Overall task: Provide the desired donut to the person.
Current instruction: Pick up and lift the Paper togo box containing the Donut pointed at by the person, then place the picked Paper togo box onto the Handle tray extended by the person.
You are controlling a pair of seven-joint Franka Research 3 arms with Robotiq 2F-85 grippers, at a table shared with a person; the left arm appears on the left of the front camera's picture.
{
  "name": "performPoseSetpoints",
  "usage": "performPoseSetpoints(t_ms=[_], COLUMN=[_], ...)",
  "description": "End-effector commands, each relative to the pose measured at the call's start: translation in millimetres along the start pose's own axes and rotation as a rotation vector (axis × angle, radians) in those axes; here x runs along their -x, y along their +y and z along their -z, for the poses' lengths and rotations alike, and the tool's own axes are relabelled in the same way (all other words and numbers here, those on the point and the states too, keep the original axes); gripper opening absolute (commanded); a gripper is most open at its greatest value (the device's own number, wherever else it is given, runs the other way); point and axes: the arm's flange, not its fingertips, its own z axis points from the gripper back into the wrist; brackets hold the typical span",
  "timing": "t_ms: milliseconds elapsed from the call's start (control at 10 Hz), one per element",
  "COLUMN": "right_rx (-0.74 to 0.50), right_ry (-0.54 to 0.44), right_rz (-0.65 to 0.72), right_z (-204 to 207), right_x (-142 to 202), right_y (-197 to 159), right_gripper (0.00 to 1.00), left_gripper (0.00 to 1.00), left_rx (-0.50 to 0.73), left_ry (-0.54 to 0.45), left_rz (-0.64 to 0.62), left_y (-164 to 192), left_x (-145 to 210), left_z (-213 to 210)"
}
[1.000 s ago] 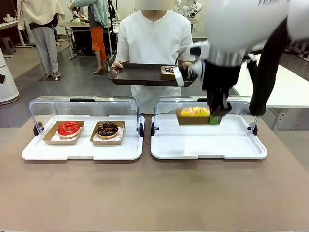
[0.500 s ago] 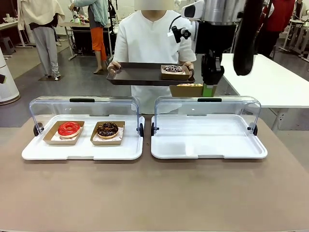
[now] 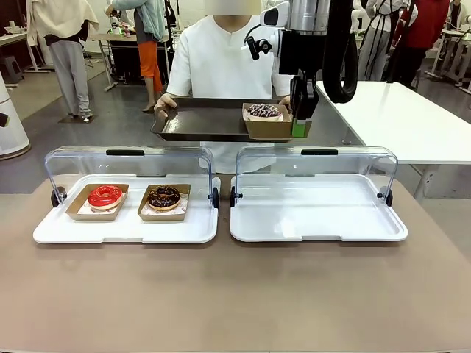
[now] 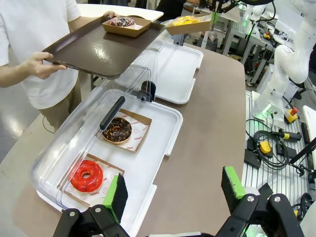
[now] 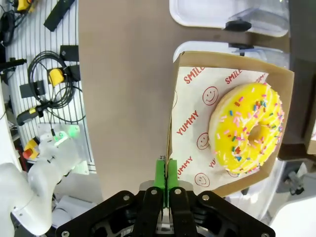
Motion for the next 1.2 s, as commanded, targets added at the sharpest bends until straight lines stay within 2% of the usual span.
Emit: performPoseSetpoints(t_ms=[0, 1100], right_rx=[0.000, 0.000], right_ry=[0.002, 0.002], right_rz=[0.005, 0.005], right_z=[-0.1, -0.1], right_x=[4.9, 4.9], right_y=[9.7, 9.7], right_gripper=[0.00, 0.00], left_gripper=[1.00, 1.00], left_rx=[0.002, 0.002], left_ry=[-0.015, -0.015], left_rz=[0.004, 0.004], left_y=[-0.4, -0.4], left_x=[-0.9, -0.9], left_z=[-0.8, -0.8])
